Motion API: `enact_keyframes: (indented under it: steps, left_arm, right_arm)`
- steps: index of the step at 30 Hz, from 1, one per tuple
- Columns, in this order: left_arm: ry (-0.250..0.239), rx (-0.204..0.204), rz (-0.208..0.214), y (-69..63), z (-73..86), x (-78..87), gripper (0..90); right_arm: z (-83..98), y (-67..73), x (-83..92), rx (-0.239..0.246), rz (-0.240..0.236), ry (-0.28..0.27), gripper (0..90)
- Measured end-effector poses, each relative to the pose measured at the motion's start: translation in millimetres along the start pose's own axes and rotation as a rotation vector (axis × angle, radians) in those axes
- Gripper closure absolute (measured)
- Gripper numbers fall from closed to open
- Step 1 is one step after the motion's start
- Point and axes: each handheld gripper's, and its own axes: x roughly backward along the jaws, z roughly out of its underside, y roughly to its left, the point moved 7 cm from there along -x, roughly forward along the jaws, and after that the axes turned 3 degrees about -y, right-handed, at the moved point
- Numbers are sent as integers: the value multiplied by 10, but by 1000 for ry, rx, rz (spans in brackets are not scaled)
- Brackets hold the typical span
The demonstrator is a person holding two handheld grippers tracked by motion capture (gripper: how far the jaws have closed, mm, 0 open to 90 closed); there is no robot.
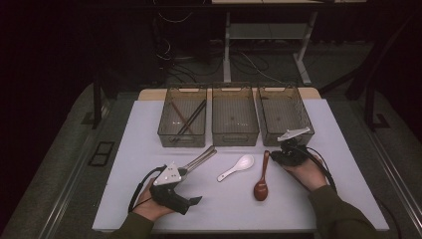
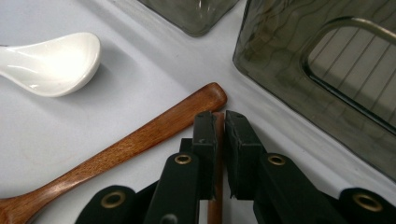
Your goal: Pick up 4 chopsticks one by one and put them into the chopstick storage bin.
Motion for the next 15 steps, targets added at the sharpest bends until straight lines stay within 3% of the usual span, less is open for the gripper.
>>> enact_keyframes:
  steps: [4, 7, 10, 15]
  left_arm:
    - [0, 0, 1, -1, 0, 0, 0]
    - [-1, 0, 0, 0, 0, 2, 0]
    - [-1, 2, -1, 2, 0, 4, 0]
    - [-4, 4, -2, 4, -3, 5, 0]
  right_arm:
    - [1, -3, 0, 2, -3, -1, 822]
    - [0, -6, 14, -5, -13, -9, 718]
    - [2, -7, 93, -22, -45, -27, 651]
    - [97, -30, 293, -11, -68, -43, 603]
